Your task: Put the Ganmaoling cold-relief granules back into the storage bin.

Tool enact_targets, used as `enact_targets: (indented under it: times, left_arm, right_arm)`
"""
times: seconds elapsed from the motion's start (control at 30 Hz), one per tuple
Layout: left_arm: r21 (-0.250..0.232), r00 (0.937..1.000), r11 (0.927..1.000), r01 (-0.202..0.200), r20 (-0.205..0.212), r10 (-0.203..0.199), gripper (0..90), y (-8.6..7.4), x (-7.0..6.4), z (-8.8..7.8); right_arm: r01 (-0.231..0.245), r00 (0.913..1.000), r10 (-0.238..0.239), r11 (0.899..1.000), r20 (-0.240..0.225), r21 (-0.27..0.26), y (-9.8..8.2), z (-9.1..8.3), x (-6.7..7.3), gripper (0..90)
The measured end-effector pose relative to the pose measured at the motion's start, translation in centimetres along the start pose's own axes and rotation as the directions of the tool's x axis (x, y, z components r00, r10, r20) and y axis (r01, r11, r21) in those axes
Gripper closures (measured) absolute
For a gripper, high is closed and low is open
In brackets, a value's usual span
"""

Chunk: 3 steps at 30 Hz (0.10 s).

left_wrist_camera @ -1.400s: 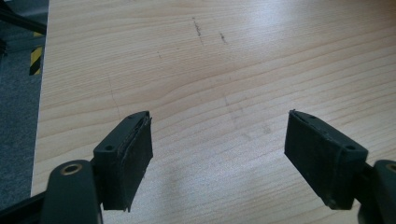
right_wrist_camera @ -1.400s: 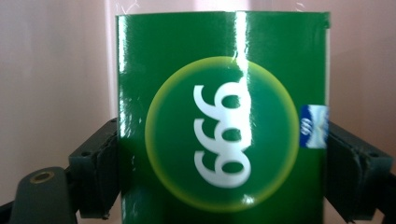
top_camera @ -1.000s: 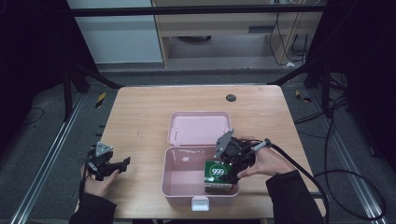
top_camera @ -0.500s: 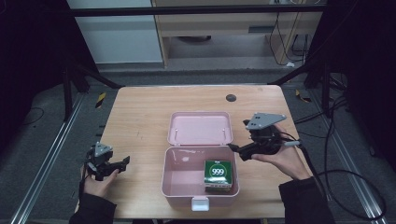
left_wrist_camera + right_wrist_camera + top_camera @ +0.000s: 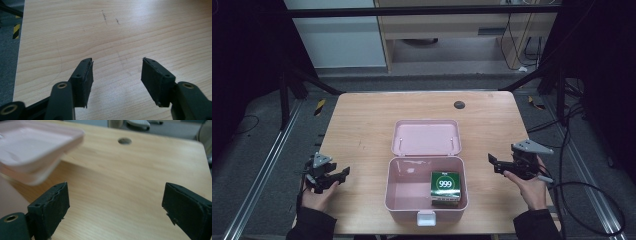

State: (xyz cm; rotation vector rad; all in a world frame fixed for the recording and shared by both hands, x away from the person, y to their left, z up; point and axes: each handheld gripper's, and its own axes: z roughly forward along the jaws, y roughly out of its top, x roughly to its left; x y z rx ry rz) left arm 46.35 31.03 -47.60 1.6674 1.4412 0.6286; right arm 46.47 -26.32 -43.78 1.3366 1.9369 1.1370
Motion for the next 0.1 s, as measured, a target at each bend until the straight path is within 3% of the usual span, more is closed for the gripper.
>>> enact_targets:
  times: [0.03, 0.1]
  left_arm:
    - [0.006, 1.0, 1.0, -0.002, 0.0, 0.002, 43.9, 0.0, 0.0, 0.0]
    - [0.007, 1.0, 1.0, -0.003, -0.005, 0.003, 45.7, 0.0, 0.0, 0.0]
  right_arm:
    - [0.0, 1.0, 0.0, 1.0, 0.0, 0.0, 0.0, 0.0, 0.0, 8.2]
    - [0.008, 0.9997, -0.009, 0.998, 0.024, 0.057, -1.4, 0.9, -0.6, 8.3]
